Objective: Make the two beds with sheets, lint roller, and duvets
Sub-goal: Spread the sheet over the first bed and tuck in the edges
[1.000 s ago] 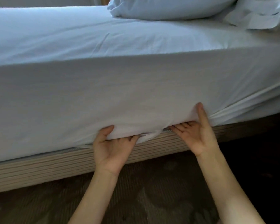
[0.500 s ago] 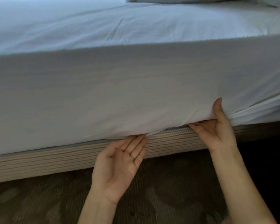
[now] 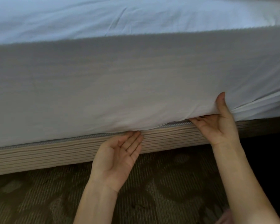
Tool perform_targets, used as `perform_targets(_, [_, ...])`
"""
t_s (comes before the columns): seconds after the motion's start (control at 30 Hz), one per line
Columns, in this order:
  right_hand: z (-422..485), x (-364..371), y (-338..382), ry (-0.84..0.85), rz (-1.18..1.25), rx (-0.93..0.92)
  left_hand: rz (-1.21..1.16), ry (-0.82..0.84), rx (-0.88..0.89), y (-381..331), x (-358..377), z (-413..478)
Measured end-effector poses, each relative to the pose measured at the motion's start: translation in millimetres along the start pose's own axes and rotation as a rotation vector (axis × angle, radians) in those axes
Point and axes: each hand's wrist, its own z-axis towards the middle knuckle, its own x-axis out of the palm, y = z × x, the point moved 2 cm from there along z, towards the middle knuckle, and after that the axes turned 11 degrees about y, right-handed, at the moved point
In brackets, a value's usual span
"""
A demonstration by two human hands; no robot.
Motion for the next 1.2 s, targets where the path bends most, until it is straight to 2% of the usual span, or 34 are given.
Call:
perform_targets(0.17, [-1,-1,-1,0.003,-0.001,-0.001,-0.039,0.002,0.035,-5,2,-1])
perform_targets(0.4, [-1,0,-3,0.008,0.019,0.019,-0.469,0.210,0.118,-6,5,14])
perform_targets(0.57, [3,2,-3,0.022,0.042,0.049,-0.472,0.445,0.202,-16,20,42])
perform_targets(0.73, [-2,-3,3,-0.027,0.011,0.164,-0.435,0.431,0.312,-2,22,43])
perform_targets(0.8, [-5,-6,12,-0.055,-0.151,0.250,-0.432,0.383,0.344,3,26,38])
perform_targets(0.93, [-18,-10,34,-0.086,-0.781,0.455,-0.393,0.214,0.321,16,26,21])
perform_targets(1.0, [-24,-19,43,-0.205,-0.933,0.337,-0.354,0.164,0.273,30,29,14])
perform_targets(1.13, [-17,-47,58,-0.500,-0.909,-0.061,-0.338,0.155,-0.003,63,44,23])
perform_targets(1.2, [-10,-53,60,-0.581,-1.014,-0.129,-0.329,0.155,-0.088,71,52,31])
